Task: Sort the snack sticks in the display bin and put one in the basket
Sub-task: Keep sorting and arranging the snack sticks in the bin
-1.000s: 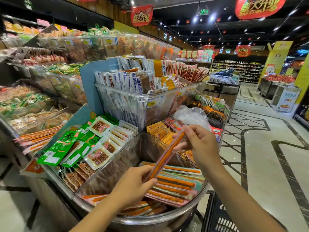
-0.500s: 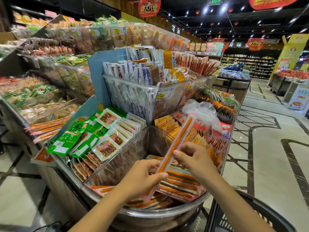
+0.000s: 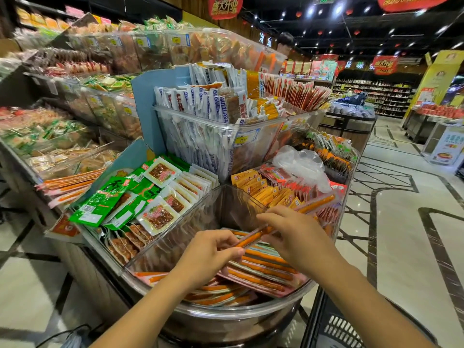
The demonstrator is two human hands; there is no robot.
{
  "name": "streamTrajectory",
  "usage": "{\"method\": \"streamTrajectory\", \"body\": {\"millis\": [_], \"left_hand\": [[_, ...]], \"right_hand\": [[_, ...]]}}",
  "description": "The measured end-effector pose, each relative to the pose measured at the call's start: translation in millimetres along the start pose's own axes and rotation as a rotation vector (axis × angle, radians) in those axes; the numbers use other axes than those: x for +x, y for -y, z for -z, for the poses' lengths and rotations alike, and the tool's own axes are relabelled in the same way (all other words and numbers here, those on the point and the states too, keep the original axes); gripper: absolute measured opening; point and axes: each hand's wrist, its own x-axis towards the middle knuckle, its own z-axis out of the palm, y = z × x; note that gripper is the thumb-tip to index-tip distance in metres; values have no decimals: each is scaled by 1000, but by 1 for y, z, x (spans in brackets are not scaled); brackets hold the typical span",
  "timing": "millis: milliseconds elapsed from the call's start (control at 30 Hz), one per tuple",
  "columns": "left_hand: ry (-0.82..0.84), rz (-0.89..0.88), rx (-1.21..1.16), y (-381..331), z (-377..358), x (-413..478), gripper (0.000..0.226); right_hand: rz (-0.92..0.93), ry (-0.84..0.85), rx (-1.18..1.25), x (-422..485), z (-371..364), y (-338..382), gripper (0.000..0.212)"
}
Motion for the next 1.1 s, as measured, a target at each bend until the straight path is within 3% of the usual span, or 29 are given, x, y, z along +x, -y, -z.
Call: {"method": "streamTrajectory", "body": {"millis": [200, 467, 733, 867, 933, 1033, 1100], "left_hand": [[-173, 29, -238, -18, 30, -3, 5], [-343, 14, -233, -18, 65, -3, 8], [-140, -15, -100, -22, 16, -2, 9], [-41, -57, 50, -30, -13, 1, 27], [-60, -69, 233, -26, -16, 1, 33], [-100, -112, 637, -14, -10, 2, 34], [-88, -123, 735, -10, -3, 3, 27]], "right_hand": [[-19, 13, 51, 10, 18, 4, 10], [-271, -62, 328, 18, 21, 15, 15], [-413, -294, 607, 27, 26, 30, 19], [-574, -369, 985, 28, 26, 33, 23], [-650, -364, 1122, 24, 22, 33, 20], [-704, -339, 1202, 15, 16, 26, 16], [-723, -359, 1144, 12, 13, 19, 17]]}}
